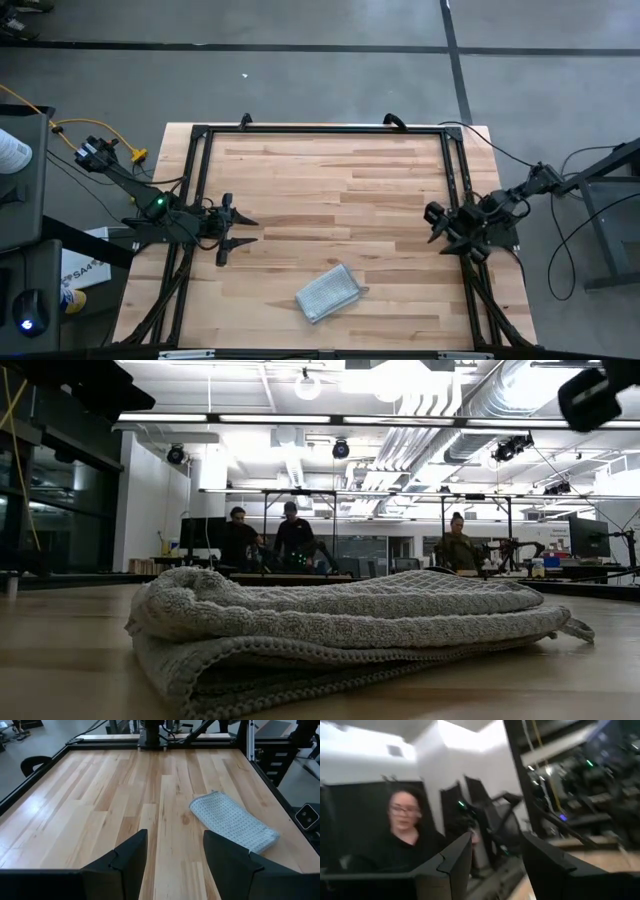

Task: Fold microfiber towels
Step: Return to Home Position

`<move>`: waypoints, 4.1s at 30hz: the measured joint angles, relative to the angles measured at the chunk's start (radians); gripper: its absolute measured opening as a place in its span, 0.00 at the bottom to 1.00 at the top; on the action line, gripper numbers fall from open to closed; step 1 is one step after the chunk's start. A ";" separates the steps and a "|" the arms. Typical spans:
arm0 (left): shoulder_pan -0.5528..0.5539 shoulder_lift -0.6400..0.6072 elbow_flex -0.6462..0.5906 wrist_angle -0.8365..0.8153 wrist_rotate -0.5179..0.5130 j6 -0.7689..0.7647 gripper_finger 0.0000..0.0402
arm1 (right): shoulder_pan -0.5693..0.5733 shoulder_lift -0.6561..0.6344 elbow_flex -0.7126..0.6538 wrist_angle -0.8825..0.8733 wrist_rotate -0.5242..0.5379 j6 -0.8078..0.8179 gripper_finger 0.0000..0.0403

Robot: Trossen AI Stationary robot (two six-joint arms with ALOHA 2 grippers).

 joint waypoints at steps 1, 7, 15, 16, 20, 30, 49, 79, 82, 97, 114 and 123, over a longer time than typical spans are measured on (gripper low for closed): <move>0.000 0.000 0.000 0.000 0.000 0.000 0.48 | 0.000 0.000 0.000 -0.027 0.019 0.000 0.40; 0.000 0.000 0.000 0.000 0.000 0.000 0.48 | 0.000 0.000 0.000 -0.139 0.071 -0.008 0.40; 0.000 0.000 0.000 0.000 0.000 0.000 0.48 | 0.000 0.000 -0.001 -0.202 -0.096 -0.046 0.40; 0.000 0.000 0.000 0.000 0.000 0.000 0.48 | 0.000 0.000 -0.001 -0.211 -0.113 -0.048 0.40; 0.000 0.000 0.000 0.000 0.000 0.000 0.48 | 0.000 -0.019 -0.001 -0.279 -0.132 -0.063 0.40; 0.000 -0.001 0.001 0.009 0.000 0.000 0.48 | 0.000 -0.062 -0.001 -0.382 -0.153 -0.070 0.40; 0.000 -0.046 0.001 0.059 0.137 0.116 0.48 | -0.001 -0.042 -0.001 -0.381 -0.151 -0.042 0.40; 0.000 -0.628 -0.370 0.185 0.697 0.298 0.48 | -0.001 -0.041 -0.001 -0.379 -0.151 -0.041 0.40; 0.000 -0.653 -0.401 0.190 0.697 0.294 0.48 | -0.001 -0.041 -0.001 -0.379 -0.151 -0.041 0.40; 0.000 -0.652 -0.487 0.294 0.713 0.266 0.48 | -0.001 -0.041 -0.001 -0.376 -0.151 -0.041 0.40; 0.000 -0.652 -0.498 0.262 0.708 0.264 0.48 | -0.001 -0.041 -0.002 -0.376 -0.151 -0.041 0.40; 0.000 -0.652 -0.499 0.262 0.696 0.260 0.48 | 0.000 -0.041 -0.001 -0.375 -0.151 -0.041 0.40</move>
